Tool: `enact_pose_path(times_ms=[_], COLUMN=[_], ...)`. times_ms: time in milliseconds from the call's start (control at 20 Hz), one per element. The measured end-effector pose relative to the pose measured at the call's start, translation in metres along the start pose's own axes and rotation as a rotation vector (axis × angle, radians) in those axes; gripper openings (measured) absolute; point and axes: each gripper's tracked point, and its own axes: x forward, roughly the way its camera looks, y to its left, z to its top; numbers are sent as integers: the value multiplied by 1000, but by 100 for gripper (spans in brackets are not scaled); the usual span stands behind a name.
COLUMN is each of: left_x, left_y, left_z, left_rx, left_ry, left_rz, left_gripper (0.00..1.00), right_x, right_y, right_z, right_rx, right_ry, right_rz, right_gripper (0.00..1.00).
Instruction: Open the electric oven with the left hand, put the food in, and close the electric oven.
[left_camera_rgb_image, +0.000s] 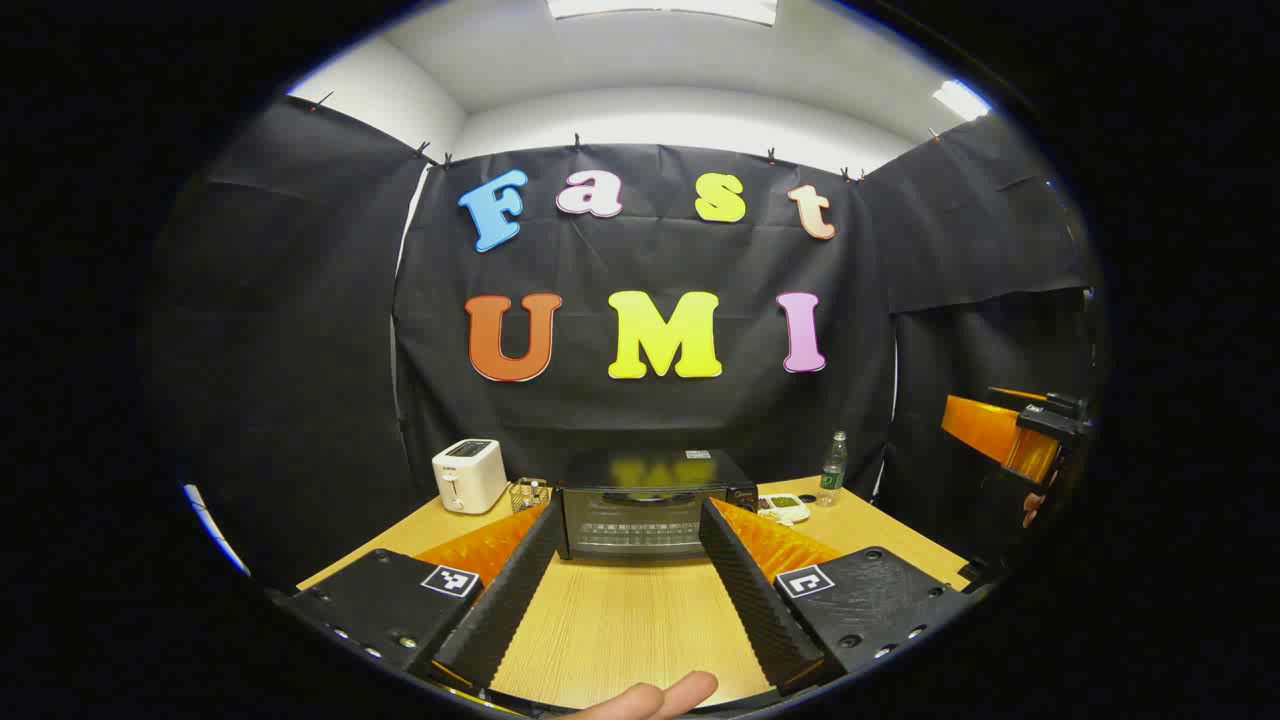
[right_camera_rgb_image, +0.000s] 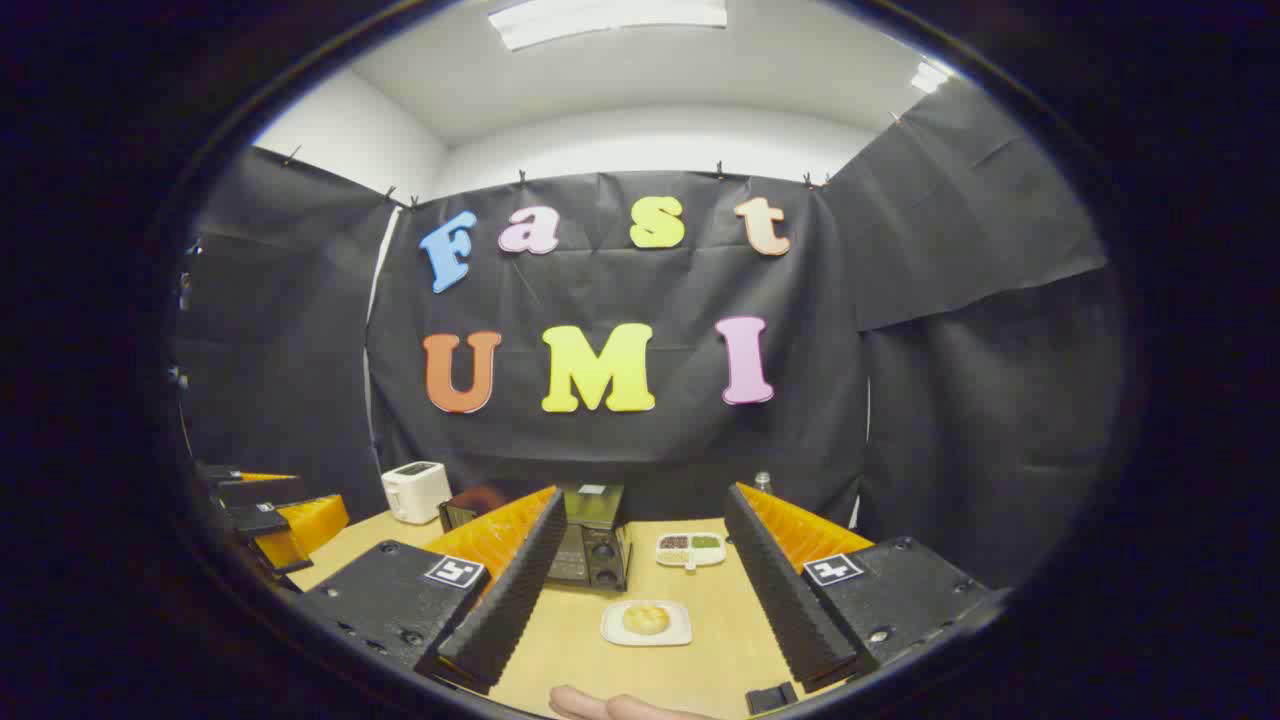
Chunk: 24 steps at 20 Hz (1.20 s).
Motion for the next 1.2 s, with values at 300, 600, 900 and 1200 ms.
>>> enact_pose_path(times_ms=[300, 600, 900, 1200], left_x=[-2, 2, 26, 71], left_y=[-2, -2, -11, -22], left_z=[2, -3, -1, 1], left_rx=[14, -6, 17, -11], left_ry=[-9, 0, 22, 24], left_rz=[6, 10, -27, -81], left_gripper=[92, 83, 83, 92], right_x=[-1, -1, 1, 11], right_y=[-6, -11, -11, -14], right_z=[-4, -10, -16, -32], right_rx=[12, 27, 32, 43], right_ry=[4, 6, 1, 23], right_rz=[-7, 2, 20, 33], right_gripper=[98, 98, 98, 98])
